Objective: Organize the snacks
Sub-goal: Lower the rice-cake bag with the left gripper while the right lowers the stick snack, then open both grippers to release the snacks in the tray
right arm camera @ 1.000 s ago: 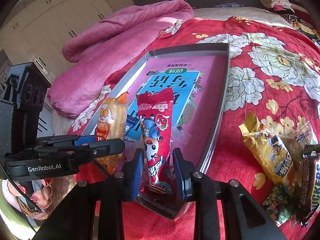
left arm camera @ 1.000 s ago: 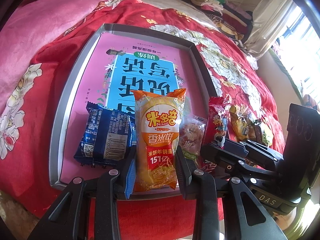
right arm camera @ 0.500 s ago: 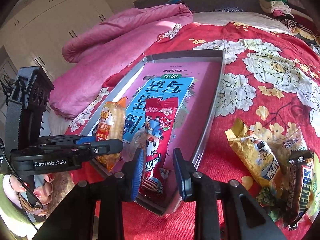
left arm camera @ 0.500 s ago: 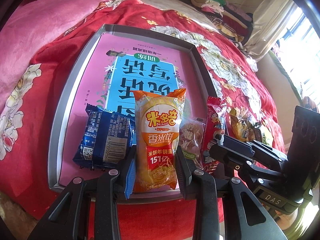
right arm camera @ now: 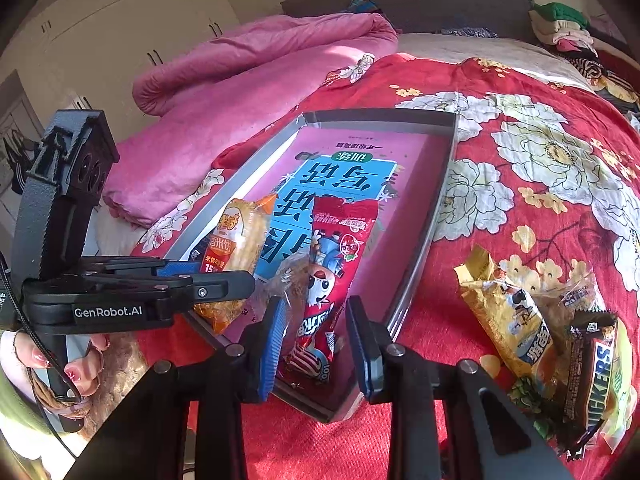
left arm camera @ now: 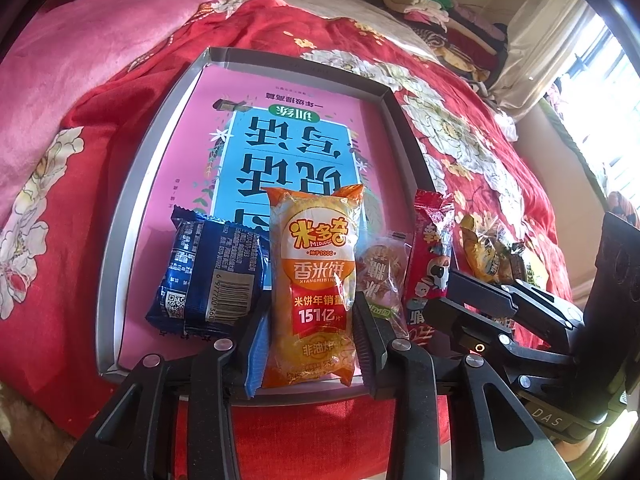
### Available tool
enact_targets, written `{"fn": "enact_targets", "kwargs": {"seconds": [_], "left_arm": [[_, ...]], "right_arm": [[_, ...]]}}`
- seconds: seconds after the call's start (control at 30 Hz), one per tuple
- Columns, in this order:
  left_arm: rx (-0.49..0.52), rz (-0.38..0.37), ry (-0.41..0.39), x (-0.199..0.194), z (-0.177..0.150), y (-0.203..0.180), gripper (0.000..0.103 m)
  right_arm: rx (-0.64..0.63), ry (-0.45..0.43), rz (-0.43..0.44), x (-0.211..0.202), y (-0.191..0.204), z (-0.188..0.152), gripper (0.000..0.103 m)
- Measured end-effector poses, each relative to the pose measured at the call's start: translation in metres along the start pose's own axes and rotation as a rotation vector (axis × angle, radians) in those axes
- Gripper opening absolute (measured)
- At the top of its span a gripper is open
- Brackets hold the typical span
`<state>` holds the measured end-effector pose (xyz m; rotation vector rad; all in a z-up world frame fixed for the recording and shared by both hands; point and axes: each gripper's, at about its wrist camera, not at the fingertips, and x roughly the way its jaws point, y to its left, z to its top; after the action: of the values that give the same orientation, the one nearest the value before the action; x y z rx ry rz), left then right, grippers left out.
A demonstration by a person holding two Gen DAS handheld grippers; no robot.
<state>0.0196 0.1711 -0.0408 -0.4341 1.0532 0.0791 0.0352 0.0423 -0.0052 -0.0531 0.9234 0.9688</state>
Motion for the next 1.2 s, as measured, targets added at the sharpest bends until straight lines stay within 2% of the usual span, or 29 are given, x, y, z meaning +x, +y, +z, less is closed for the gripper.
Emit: {"fn": "enact_targets", "kwargs": {"seconds": [0.3,0.73,0.9,0.97,1.2], "left_arm": [[0.004,-0.002,-0.007,-0.002,0.000,-0.002,0.047],[0.014,0.007,-0.074,-0.022,0.007,-0.007,0.063],[0.013,0.022,-0.102,-0.030,0.009,-0.010,0.064],[0.017,0.028,-0.111,-0.033,0.009,-0.012,0.071],[0.038,0.038,-0.137,-0.044,0.010,-0.022,0.073]], "right_arm": [[-0.004,-0.007,0.001,-0.003,0.000,0.000,0.037],[-0.040,-0.058,-0.023,-0.017,0.005,0.003,0.047],[-0.054,-0.094,-0.027,-0.027,0.007,0.006,0.050],[-0.061,-0.109,-0.035,-0.032,0.008,0.007,0.053],[-0.064,-0.151,-0.047,-0.048,0.008,0.009,0.057]]}}
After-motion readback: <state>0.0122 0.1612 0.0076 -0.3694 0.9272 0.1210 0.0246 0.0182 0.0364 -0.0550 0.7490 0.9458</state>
